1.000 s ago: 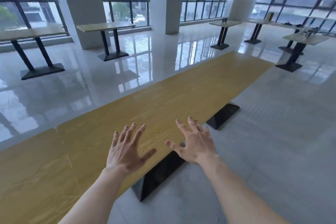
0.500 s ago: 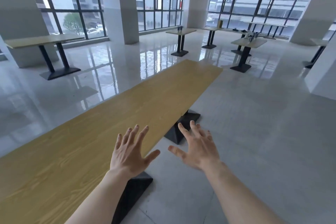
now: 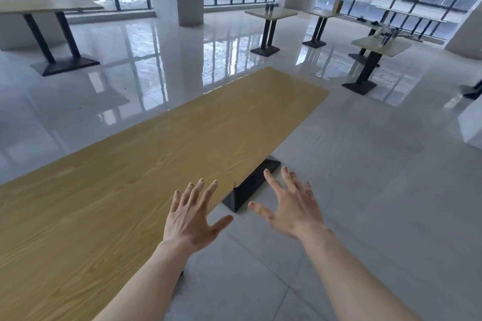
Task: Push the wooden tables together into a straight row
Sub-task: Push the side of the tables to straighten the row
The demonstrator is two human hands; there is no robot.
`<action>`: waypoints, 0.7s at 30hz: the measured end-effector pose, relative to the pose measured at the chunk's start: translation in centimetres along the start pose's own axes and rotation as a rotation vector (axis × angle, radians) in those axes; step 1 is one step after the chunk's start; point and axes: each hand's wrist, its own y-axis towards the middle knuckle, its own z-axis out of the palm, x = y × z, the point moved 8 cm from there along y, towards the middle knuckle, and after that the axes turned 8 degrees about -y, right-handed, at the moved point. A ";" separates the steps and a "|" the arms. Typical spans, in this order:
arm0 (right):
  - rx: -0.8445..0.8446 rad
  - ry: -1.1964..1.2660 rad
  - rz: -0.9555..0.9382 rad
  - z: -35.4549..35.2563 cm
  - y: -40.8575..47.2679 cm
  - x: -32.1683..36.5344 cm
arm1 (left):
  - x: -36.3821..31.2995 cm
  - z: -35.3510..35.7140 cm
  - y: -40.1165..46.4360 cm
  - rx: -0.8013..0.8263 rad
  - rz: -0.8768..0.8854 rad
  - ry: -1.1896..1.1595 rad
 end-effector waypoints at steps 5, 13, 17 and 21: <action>0.037 0.004 -0.107 1.9 9.6 -4.5 | -0.9 3.7 7.8 -0.019 -0.100 0.015; 0.112 -0.034 -0.368 4.7 23.3 -9.7 | -2.8 8.3 16.2 -0.111 -0.364 0.021; 0.151 -0.066 -0.498 6.6 28.3 -10.0 | -2.5 11.2 18.3 -0.136 -0.487 -0.006; 0.186 -0.106 -0.597 9.2 33.4 -9.1 | -0.7 14.3 20.4 -0.152 -0.594 -0.030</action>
